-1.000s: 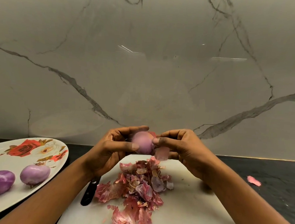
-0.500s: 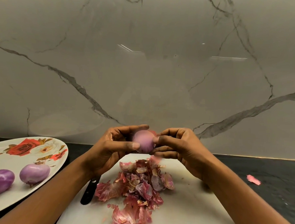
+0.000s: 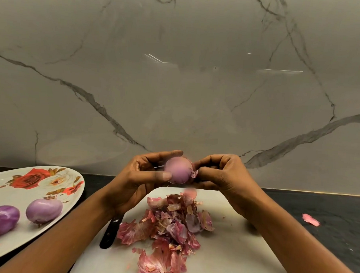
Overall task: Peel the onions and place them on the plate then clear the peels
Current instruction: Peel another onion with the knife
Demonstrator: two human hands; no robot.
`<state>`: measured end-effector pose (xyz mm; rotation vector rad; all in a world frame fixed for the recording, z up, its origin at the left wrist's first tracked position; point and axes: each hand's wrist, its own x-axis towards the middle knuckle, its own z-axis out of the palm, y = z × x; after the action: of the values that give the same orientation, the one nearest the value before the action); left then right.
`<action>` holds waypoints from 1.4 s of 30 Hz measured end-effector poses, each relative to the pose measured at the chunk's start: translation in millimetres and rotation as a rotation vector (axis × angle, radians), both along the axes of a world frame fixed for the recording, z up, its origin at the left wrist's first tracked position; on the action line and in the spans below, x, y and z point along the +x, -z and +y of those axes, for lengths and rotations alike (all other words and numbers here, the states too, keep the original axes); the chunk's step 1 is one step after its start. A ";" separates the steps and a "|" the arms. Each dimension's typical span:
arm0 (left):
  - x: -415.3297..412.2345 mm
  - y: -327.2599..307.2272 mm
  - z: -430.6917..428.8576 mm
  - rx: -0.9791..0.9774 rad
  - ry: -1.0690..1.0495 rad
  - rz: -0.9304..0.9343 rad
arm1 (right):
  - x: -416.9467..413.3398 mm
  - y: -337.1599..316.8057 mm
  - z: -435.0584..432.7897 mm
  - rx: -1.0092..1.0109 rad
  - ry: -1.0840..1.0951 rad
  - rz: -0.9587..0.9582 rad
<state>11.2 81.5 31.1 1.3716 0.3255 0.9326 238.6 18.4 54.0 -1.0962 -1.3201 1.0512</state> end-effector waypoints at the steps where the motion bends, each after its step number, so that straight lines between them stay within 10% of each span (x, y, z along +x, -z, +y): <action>1: 0.7 0.4 0.8 -0.009 -0.001 -0.001 | 0.3 0.1 0.3 -0.009 -0.001 0.019; 42: 5.5 -1.9 0.6 -0.105 -0.129 -0.044 | 4.0 -5.8 -2.1 -0.216 -0.090 0.034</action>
<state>16.7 82.2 33.0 1.2435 0.4277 1.0370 242.5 16.3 59.9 -1.1809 -1.2598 1.2975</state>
